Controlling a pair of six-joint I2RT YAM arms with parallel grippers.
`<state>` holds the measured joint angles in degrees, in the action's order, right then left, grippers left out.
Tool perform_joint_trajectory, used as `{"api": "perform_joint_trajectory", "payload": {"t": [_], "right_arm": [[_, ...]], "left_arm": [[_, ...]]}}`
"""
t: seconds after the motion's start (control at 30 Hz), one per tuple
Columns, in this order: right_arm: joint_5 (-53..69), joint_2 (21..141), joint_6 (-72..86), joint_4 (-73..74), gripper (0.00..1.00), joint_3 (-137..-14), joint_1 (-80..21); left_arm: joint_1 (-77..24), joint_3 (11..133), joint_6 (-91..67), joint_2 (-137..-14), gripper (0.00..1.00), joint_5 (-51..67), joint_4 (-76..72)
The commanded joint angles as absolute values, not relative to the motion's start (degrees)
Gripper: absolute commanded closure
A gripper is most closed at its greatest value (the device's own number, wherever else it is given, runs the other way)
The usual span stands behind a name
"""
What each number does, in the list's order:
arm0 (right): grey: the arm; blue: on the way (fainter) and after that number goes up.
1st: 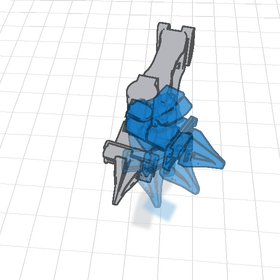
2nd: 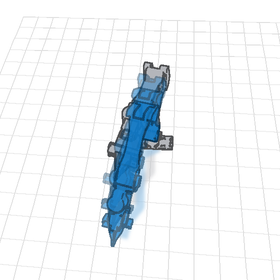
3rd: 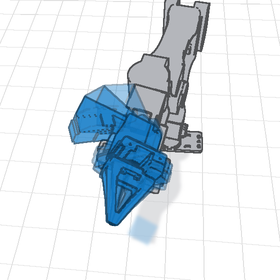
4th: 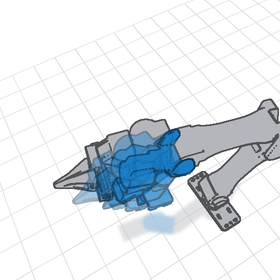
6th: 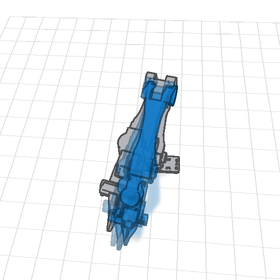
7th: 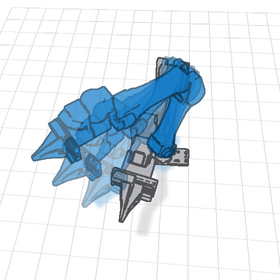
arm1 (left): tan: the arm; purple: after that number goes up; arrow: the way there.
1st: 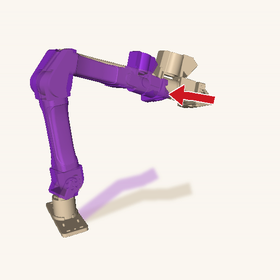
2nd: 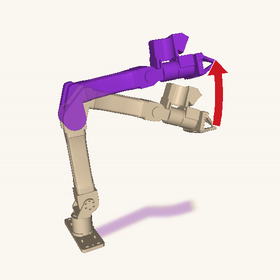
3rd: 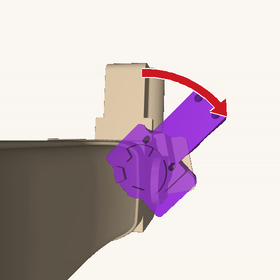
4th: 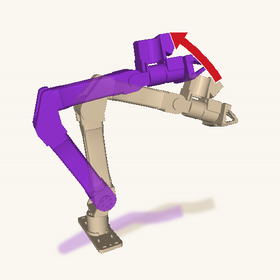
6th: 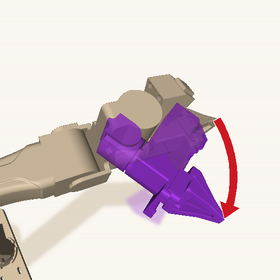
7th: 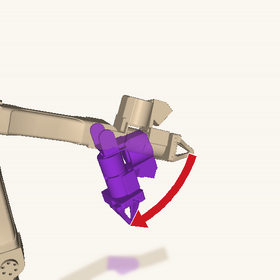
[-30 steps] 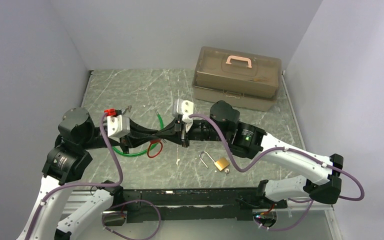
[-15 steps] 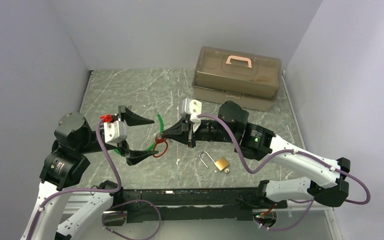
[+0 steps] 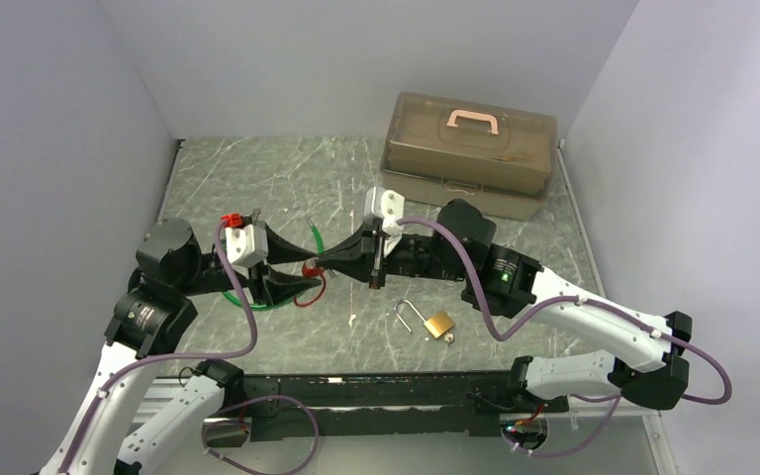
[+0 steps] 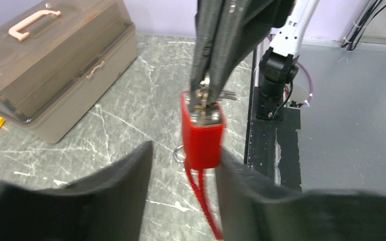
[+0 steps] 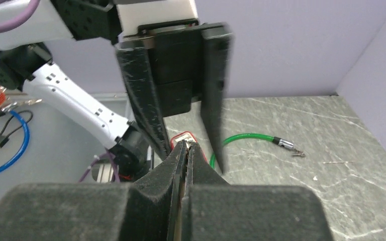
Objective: Unlock with the key
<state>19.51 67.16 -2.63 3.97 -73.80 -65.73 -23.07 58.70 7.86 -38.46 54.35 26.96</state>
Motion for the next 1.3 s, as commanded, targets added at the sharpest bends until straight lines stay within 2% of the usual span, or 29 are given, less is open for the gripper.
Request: {"api": "perform_joint_trajectory", "payload": {"t": [0.0,0.03,0.07,0.2,0.27,0.3,0.37,0.4,0.53,0.63,0.8,0.97,1.1,1.27], "right_arm": [[18.6,66.9,1.1,-4.4,1.0,-73.3,-66.1],[18.4,67.0,1.5,-4.7,1.0,-73.0,-66.2],[18.3,66.9,1.6,-4.9,1.0,-72.8,-66.2],[17.0,66.4,2.1,-5.3,1.0,-71.6,-66.3],[16.1,66.0,2.3,-5.4,1.0,-70.9,-66.3],[15.6,65.9,2.3,-5.3,1.0,-70.6,-66.3],[14.0,65.5,2.2,-4.8,1.0,-69.9,-66.3],[13.4,65.2,2.1,-4.2,1.0,-69.7,-66.2],[11.5,64.1,2.0,-2.3,0.63,-69.0,-66.3],[10.8,62.7,0.7,-0.3,0.49,-70.3,-66.1],[11.1,60.4,-6.3,5.7,0.42,-74.7,-66.1],[16.9,61.0,-10.5,8.6,0.31,-77.4,-66.1],[21.4,63.7,-10.6,10.4,0.27,-79.2,-66.2],[23.5,64.9,-8.8,8.6,0.28,-77.8,-66.2]], "left_arm": [[-22.9,59.4,4.9,-38.7,0.62,54.2,20.2],[-22.9,59.5,4.4,-38.7,0.72,54.3,19.7],[-22.9,59.6,4.0,-38.7,0.76,54.3,19.4],[-22.9,59.7,3.1,-38.1,0.69,55.3,18.7],[-22.9,59.5,2.1,-37.8,0.71,56.2,18.2],[-22.9,59.5,2.1,-37.5,0.76,56.4,18.3],[-22.6,59.8,2.8,-36.8,0.96,56.0,19.2],[-22.3,60.2,3.0,-36.6,1.0,55.6,19.8],[-21.7,60.1,2.6,-35.3,1.0,57.7,21.5],[-21.4,59.6,2.6,-34.6,1.0,59.2,22.8],[-21.3,59.7,2.5,-34.1,1.0,60.6,26.2],[-21.3,60.7,1.3,-34.7,1.0,60.3,27.9],[-21.3,62.8,-3.1,-36.5,1.0,59.7,29.2],[-21.3,64.5,-6.9,-39.5,1.0,56.8,33.3]]}}
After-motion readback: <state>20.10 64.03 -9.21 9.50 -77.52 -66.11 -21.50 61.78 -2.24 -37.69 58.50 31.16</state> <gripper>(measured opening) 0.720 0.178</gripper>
